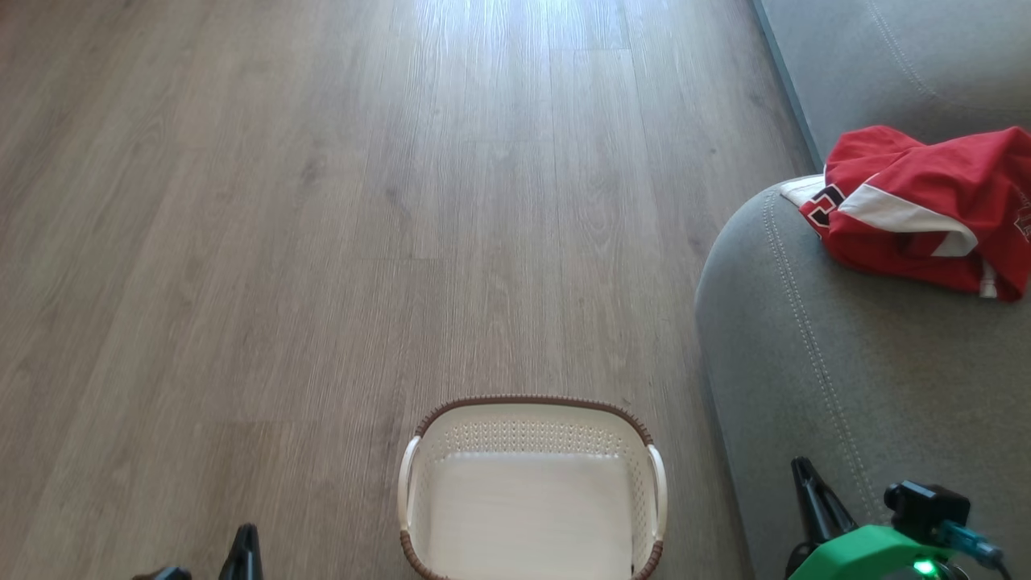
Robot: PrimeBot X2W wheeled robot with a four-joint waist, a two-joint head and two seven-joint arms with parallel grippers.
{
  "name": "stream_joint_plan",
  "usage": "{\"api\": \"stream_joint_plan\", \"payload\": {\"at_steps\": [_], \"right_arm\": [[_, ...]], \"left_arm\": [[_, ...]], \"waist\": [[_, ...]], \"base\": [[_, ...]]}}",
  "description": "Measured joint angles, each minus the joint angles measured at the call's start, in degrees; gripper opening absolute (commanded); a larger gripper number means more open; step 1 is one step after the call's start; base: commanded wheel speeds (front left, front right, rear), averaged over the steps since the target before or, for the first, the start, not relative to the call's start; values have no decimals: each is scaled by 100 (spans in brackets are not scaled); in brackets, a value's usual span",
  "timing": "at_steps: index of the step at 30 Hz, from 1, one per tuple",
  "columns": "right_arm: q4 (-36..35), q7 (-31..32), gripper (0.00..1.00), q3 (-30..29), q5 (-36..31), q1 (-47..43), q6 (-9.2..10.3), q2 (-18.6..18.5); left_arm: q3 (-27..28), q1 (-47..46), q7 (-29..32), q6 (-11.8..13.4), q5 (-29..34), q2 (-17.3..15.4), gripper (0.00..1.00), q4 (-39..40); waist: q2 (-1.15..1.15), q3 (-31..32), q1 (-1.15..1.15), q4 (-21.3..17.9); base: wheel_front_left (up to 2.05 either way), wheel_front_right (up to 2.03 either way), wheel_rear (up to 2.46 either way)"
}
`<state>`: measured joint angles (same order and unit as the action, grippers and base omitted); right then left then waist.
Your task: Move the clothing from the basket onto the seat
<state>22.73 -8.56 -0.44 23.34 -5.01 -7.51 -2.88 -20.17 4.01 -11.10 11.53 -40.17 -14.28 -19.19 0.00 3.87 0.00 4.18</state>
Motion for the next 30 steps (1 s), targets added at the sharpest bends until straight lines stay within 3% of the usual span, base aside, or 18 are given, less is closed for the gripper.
{"api": "stream_joint_plan", "payload": {"at_steps": [30], "right_arm": [[-146,412,0,-186,1936,241,0,1]], "left_arm": [[678,-208,503,-399,-1462,310,0,240]], "waist": [[0,-104,0,-120]], "base": [[0,0,0]]}}
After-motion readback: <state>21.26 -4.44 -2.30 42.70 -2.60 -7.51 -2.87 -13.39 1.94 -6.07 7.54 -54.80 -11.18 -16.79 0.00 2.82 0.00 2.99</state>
